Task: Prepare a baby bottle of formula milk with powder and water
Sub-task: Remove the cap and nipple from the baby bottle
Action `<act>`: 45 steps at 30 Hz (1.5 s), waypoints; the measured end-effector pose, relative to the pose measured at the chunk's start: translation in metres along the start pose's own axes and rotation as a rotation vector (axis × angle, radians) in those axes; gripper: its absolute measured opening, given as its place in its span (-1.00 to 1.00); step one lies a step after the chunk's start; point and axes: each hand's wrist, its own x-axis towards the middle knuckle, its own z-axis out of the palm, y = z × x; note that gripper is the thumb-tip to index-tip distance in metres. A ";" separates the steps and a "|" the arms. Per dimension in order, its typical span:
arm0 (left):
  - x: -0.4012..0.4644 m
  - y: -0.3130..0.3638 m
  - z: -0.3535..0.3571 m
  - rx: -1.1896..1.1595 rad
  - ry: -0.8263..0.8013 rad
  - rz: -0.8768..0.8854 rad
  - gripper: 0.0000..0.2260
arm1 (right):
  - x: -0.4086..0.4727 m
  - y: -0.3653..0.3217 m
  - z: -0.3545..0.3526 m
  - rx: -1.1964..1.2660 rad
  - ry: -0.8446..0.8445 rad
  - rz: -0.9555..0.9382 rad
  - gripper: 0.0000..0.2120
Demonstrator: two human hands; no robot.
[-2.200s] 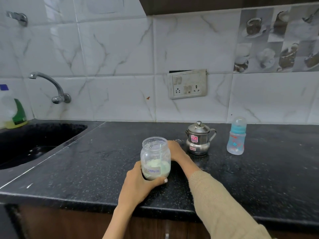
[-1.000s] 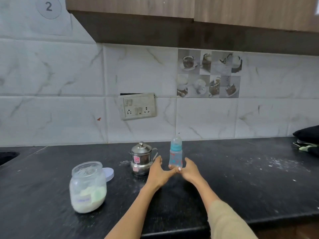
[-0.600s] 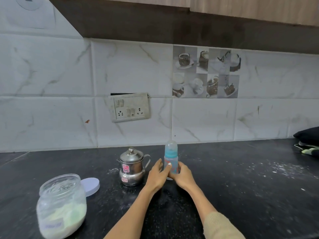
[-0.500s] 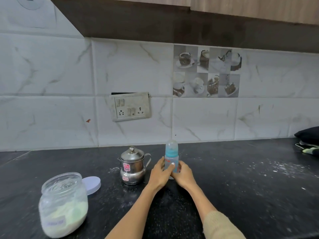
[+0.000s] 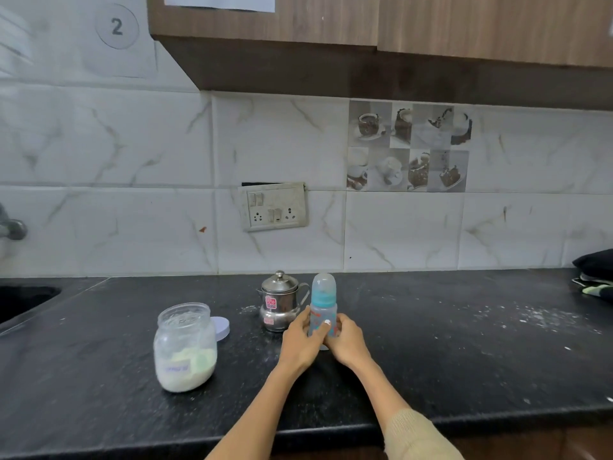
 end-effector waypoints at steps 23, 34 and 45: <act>-0.065 0.005 -0.062 -0.002 0.253 -0.025 -0.39 | -0.066 -0.039 0.056 0.053 -0.031 -0.039 -0.56; -0.053 0.000 -0.049 -0.063 0.330 0.028 -0.39 | -0.053 -0.028 0.046 0.118 -0.166 -0.034 -0.43; -0.043 -0.009 -0.048 -0.068 0.349 0.091 -0.52 | -0.007 -0.076 0.017 0.003 0.102 -0.087 -0.77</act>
